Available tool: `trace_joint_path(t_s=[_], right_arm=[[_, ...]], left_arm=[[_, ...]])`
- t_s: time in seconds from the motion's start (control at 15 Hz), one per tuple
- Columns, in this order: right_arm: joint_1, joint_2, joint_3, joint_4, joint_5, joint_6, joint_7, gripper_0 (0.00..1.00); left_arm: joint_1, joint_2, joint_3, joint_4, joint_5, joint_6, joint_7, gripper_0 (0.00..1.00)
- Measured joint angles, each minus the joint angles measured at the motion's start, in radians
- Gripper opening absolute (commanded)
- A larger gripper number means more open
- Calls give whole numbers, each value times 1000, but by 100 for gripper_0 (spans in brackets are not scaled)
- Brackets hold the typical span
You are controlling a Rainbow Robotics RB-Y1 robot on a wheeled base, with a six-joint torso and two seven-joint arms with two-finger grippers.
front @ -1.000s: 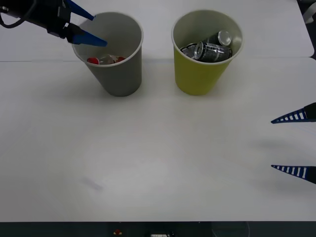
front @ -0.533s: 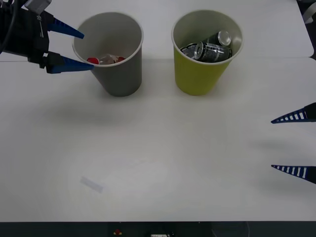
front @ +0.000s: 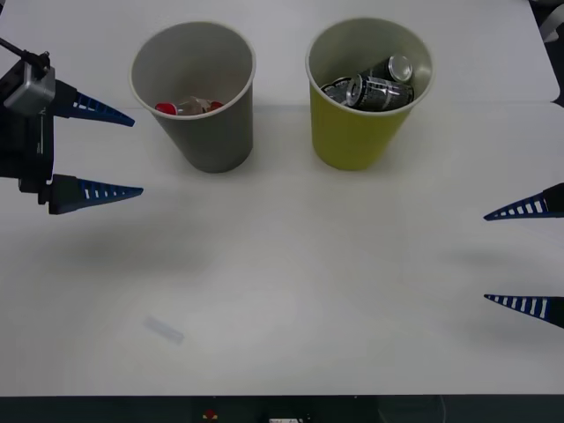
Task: Put the can into the green bin and the plastic bottle into the gray bin
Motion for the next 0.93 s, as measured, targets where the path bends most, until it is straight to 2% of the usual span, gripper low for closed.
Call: trace_joint_path(t_s=[0.4,0.53,0.73,0.93], right_arm=[[0,0,0,0,0,0,0,100],[0,0,0,0,0,0,0,100],[0,0,0,0,0,0,0,100],[0,0,0,0,0,0,0,100]], left_arm=[[196,112,14,-72,131,67,-247,100],[249,127,38,-91,139,71,-277,100],[345,121,88,-128,128,84,-297,100],[412,63,135,-168,72,104,-304,100]])
